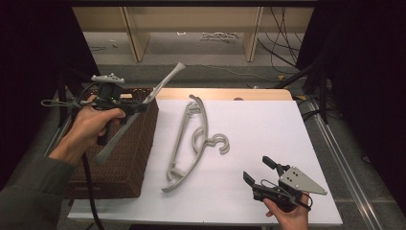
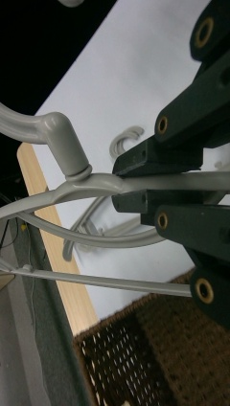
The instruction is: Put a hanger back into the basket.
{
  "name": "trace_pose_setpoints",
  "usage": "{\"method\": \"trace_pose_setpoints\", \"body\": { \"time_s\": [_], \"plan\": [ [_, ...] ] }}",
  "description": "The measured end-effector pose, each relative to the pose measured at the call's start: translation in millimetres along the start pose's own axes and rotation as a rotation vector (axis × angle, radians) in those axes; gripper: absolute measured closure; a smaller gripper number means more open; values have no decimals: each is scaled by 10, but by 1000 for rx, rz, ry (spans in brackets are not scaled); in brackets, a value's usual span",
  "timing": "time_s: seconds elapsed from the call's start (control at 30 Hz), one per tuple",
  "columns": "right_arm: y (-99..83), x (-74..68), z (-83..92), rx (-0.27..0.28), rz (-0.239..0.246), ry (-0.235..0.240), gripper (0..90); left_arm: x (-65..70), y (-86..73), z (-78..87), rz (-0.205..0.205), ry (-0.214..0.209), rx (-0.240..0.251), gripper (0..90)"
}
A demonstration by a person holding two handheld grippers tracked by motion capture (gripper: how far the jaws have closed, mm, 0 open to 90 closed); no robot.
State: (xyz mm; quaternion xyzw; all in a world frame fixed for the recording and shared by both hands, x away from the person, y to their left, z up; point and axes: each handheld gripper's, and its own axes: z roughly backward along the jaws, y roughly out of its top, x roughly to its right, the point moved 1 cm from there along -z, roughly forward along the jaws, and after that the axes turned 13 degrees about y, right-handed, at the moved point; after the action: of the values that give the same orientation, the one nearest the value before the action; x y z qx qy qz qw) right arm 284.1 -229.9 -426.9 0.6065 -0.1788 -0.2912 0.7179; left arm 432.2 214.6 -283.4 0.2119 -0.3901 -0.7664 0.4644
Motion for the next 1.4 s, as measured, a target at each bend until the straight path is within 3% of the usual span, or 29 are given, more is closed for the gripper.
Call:
{"method": "trace_pose_setpoints", "body": {
  "time_s": [0.13,0.33,0.63,0.7,0.77,0.93,1.4],
  "plan": [
    [-6,-2,-15,13,1,-4,191,-158,-77,28,16,31,1,824],
    [-10,7,-19,16,1,-1,191,-412,-277,92,-5,63,-11,824],
    [-21,12,-42,30,-7,10,192,-634,-505,153,0,72,-20,824],
    [-22,15,-34,16,-6,4,192,-683,-557,167,-15,82,-21,823],
    [-20,13,-30,5,-5,-2,193,-714,-596,178,-9,86,-21,824],
    [-32,18,-47,-1,-8,8,194,-807,-716,228,-45,89,-19,823],
    [-32,17,-47,-1,-7,11,195,-899,-980,294,-67,75,-35,822]
  ]
}}
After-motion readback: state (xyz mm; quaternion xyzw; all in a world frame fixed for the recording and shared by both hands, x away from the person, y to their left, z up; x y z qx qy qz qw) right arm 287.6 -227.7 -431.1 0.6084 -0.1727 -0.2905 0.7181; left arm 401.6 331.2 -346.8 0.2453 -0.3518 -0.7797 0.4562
